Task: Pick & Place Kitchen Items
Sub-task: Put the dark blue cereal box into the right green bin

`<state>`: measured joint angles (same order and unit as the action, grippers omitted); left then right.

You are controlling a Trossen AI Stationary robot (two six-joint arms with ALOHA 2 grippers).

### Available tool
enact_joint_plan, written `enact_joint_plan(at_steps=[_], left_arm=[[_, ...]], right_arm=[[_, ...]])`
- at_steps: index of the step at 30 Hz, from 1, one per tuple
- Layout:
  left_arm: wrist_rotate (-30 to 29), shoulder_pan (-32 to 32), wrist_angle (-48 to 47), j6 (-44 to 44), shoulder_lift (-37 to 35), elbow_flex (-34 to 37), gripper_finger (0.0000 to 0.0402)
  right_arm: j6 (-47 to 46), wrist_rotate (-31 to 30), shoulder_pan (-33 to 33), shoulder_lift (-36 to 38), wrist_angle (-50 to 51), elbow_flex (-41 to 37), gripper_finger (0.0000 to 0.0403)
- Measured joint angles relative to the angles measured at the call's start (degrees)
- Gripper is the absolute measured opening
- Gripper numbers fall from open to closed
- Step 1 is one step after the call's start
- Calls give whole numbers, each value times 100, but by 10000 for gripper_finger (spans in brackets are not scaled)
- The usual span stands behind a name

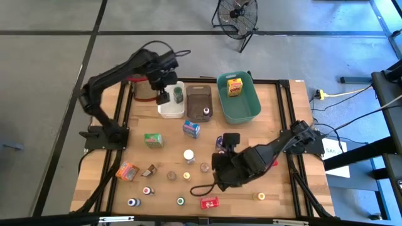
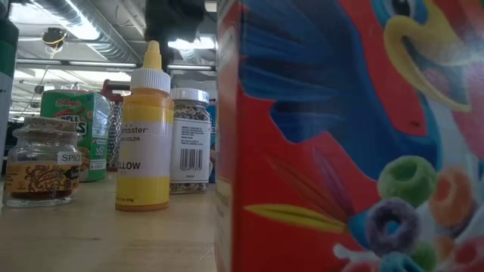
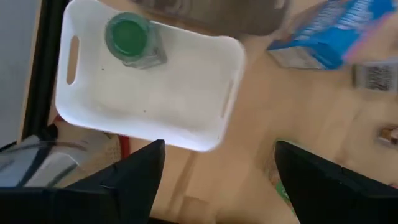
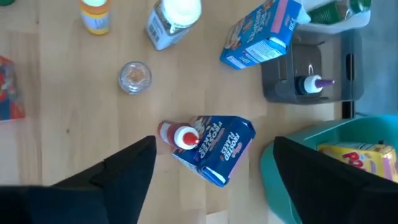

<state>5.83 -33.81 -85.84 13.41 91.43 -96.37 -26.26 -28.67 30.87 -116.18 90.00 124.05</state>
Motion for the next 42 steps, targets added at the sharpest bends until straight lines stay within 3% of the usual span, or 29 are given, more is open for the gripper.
enact_joint_plan(at_steps=[14, 20, 24, 28, 32, 34, 39, 42], left_arm=[[-188, 1254, 1869, -804, -2534, 2907, 299], [-1315, 1816, 2594, -1066, -3049, 4028, 299], [-2041, 2094, 2621, -1213, -3118, 4274, 299], [-2248, 2328, 2640, -1441, -3129, 4383, 299], [-2275, 2587, 2667, -1622, -3127, 4545, 299], [-2350, 2693, 2676, -1677, -3127, 4591, 299], [-2476, 2878, 2697, -1720, -3127, 4608, 299], [-2488, 2924, 2699, -1737, -3127, 4608, 299]], right_arm=[[167, 1928, -1457, 269, 2, -2, 330], [229, 2188, -1804, 269, 2, -2, 330], [229, 2287, -2039, 273, 2, -2, 330], [229, 2365, -2253, 294, -18, -94, 330], [258, 2862, -2376, 785, -7, -1013, 330], [43, 2822, -2376, 1323, -13, -1679, 330], [-1010, 2348, -2319, 3029, -35, -3282, 330], [-1327, 1803, -2290, 4025, -712, -4104, 330]])
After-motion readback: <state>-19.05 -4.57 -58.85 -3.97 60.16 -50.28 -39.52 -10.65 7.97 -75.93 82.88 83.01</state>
